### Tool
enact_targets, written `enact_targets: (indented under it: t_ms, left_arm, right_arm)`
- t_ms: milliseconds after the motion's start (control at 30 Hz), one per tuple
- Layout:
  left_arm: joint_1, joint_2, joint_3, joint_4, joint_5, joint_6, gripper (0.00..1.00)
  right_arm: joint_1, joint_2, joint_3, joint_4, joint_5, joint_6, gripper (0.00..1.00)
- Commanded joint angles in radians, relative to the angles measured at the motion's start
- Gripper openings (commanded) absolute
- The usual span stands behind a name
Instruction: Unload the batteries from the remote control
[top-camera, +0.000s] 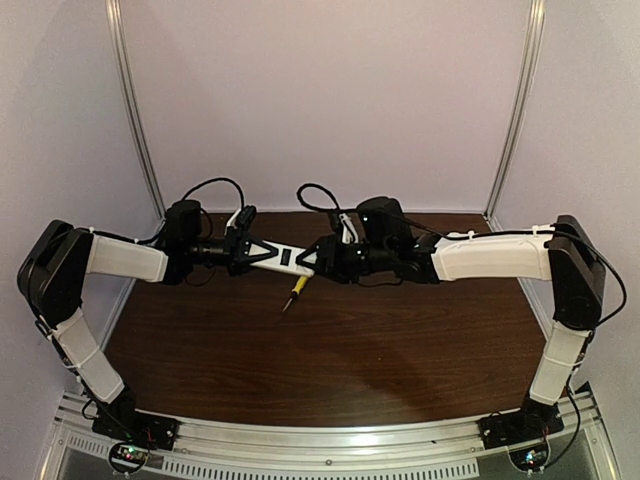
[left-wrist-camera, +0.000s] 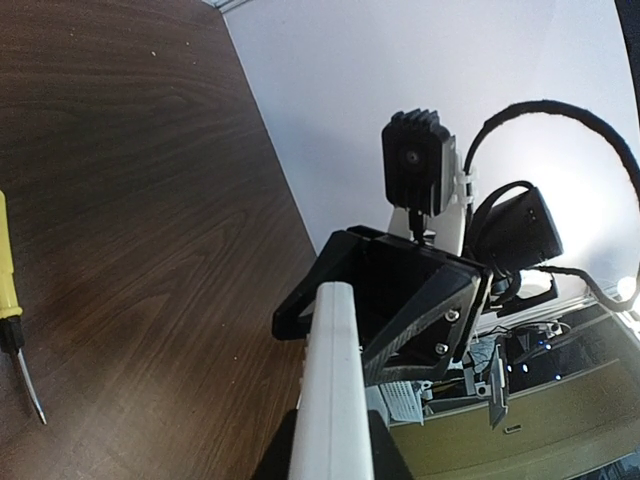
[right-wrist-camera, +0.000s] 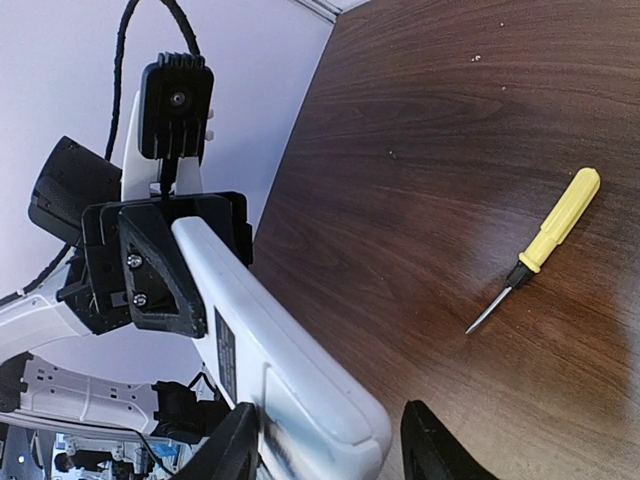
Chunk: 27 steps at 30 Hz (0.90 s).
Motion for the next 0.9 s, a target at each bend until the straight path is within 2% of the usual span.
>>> enact_targets:
  t_ms: [0,367,633,867]
  left_arm:
    - [-0.001,-0.021,0.018,0.059,0.017,0.013,0.00]
    - [-0.001,-0.023,0.022,0.051,0.020,0.021,0.00]
    - [-0.001,-0.023,0.024,0.048,0.024,0.023,0.00]
    - [-0.001,-0.023,0.025,0.047,0.027,0.025,0.00]
  right_arm:
    - [0.005,0.001,0.004,-0.058,0.038,-0.027,0.47]
    - [0.003,-0.026,-0.026,-0.076,0.057,-0.040,0.38]
    - [0.002,-0.038,-0.027,-0.100,0.077,-0.057,0.35]
    - [-0.001,-0.051,-0.047,-0.107,0.094,-0.066,0.38]
